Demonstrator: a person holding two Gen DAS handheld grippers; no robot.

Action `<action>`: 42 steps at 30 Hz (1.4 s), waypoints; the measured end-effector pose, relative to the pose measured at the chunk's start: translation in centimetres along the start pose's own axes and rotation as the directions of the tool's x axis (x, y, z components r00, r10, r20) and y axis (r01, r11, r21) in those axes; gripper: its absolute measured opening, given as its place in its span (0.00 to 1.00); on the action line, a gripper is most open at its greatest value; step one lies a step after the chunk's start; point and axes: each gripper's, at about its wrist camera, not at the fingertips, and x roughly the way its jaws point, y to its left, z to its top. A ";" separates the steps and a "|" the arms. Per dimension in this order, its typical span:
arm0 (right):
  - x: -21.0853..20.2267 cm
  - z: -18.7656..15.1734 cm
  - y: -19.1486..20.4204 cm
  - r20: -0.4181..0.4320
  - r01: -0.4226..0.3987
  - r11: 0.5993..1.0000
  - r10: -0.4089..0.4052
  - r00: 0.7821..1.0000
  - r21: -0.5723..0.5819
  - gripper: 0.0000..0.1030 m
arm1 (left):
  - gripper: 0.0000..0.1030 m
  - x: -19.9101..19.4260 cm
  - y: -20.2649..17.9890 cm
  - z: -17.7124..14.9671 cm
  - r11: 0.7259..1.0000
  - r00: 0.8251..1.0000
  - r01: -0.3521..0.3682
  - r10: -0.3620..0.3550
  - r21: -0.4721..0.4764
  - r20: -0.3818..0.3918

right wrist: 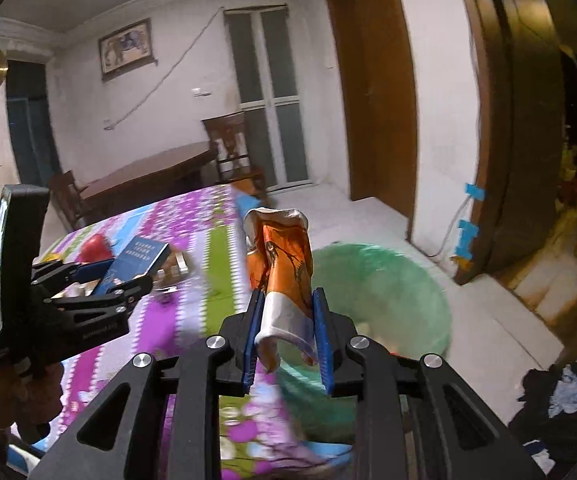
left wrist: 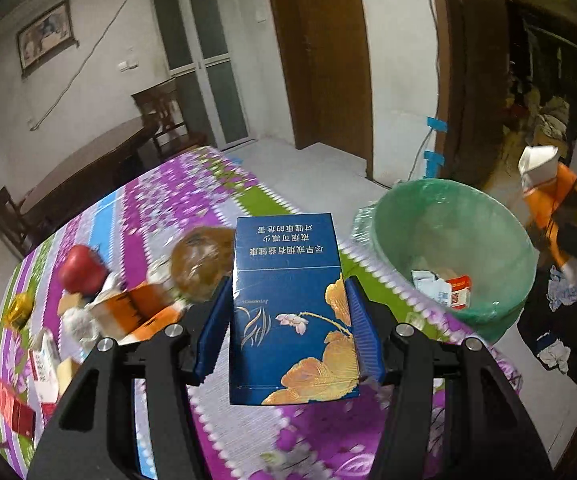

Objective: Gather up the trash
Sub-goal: 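Carry the blue pack and orange carton over the green bin, then open both tools to drop the pack and carton into the bin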

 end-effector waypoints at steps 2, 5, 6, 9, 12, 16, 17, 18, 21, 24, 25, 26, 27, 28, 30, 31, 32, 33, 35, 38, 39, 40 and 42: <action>-0.2 0.3 -1.3 0.000 0.029 1.000 -0.029 1.000 0.007 0.25 | 0.53 0.4 -1.0 0.5 1.000 1.000 0.012 -0.012 0.017 0.000; -0.2 0.7 -3.4 -0.005 0.074 0.997 -0.074 0.997 0.019 0.26 | 0.53 1.0 -2.0 1.1 0.999 1.000 0.024 -0.024 0.039 0.000; -0.2 0.7 -4.1 -0.010 0.082 0.996 -0.081 0.997 0.026 0.26 | 0.53 1.3 -2.6 1.4 0.998 0.999 0.032 -0.032 0.048 -0.002; 0.4 1.0 -6.1 -0.033 0.104 0.993 -0.103 0.994 0.052 0.26 | 0.53 2.0 -4.2 2.1 0.996 0.999 0.045 -0.044 0.083 -0.005; 1.5 1.4 -8.0 -0.063 0.115 0.990 -0.110 0.992 0.080 0.26 | 0.53 2.6 -5.6 2.7 0.992 0.999 0.053 -0.053 0.116 -0.004; 3.0 1.9 -9.5 -0.100 0.110 0.987 -0.098 0.990 0.115 0.26 | 0.53 3.6 -7.1 3.6 0.986 0.997 0.080 -0.080 0.143 -0.008; 3.5 2.0 -9.8 -0.110 0.112 0.987 -0.099 0.989 0.117 0.26 | 0.53 3.8 -7.3 3.8 0.986 0.996 0.085 -0.084 0.145 -0.010; 4.0 2.1 -10.0 -0.122 0.114 0.986 -0.099 0.988 0.118 0.27 | 0.53 4.1 -7.6 4.0 0.984 0.996 0.094 -0.093 0.150 -0.013; 5.4 2.7 -10.5 -0.151 0.114 0.986 -0.095 0.984 0.122 0.27 | 0.53 4.9 -8.4 4.6 0.977 0.992 0.127 -0.125 0.170 -0.022; 6.2 2.9 -11.1 -0.170 0.119 0.985 -0.096 0.981 0.128 0.27 | 0.53 5.7 -9.2 4.9 0.971 0.989 0.150 -0.147 0.184 -0.030; 6.4 3.0 -11.0 -0.173 0.122 0.984 -0.098 0.980 0.129 0.28 | 0.53 6.0 -9.5 5.0 0.969 0.987 0.160 -0.156 0.186 -0.037; 6.9 3.2 -11.1 -0.179 0.123 0.984 -0.099 0.979 0.130 0.28 | 0.53 6.3 -9.7 5.2 0.967 0.985 0.174 -0.169 0.185 -0.045; 7.0 3.2 -11.1 -0.183 0.124 0.984 -0.099 0.978 0.131 0.28 | 0.53 6.4 -9.8 5.2 0.966 0.983 0.181 -0.175 0.184 -0.049; 7.2 3.2 -11.1 -0.186 0.126 0.983 -0.100 0.977 0.131 0.28 | 0.53 6.6 -9.9 5.2 0.965 0.982 0.188 -0.182 0.185 -0.052; 7.7 3.2 -11.0 -0.195 0.129 0.983 -0.103 0.975 0.128 0.28 | 0.53 6.9 -10.3 5.2 0.961 0.980 0.198 -0.191 0.192 -0.057; 8.0 3.2 -10.8 -0.199 0.133 0.983 -0.106 0.974 0.127 0.28 | 0.53 7.0 -10.5 5.2 0.960 0.979 0.202 -0.194 0.195 -0.059; 8.1 3.1 -10.5 -0.202 0.137 0.982 -0.110 0.973 0.127 0.28 | 0.53 7.1 -10.6 5.1 0.958 0.978 0.206 -0.198 0.199 -0.062; 8.4 3.1 -10.5 -0.207 0.139 0.982 -0.111 0.972 0.127 0.28 | 0.53 7.3 -10.6 5.2 0.957 0.977 0.213 -0.203 0.199 -0.066; 8.8 3.1 -10.6 -0.217 0.141 0.982 -0.111 0.970 0.128 0.28 | 0.53 7.6 -10.6 5.3 0.953 0.972 0.234 -0.222 0.194 -0.081; 9.9 3.3 -10.6 -0.236 0.147 0.981 -0.114 0.965 0.124 0.28 | 0.53 8.1 -10.4 5.4 0.947 0.963 0.264 -0.249 0.184 -0.100; 10.3 3.3 -10.6 -0.243 0.146 0.981 -0.113 0.964 0.125 0.28 | 0.53 8.2 -10.3 5.5 0.943 0.959 0.279 -0.263 0.182 -0.108; 10.7 3.3 -10.5 -0.250 0.146 0.981 -0.111 0.962 0.125 0.28 | 0.53 8.4 -10.2 5.5 0.941 0.956 0.288 -0.271 0.179 -0.114; 11.3 3.3 -10.5 -0.257 0.144 0.982 -0.108 0.960 0.124 0.28 | 0.53 8.5 -10.1 5.6 0.937 0.951 0.304 -0.286 0.174 -0.121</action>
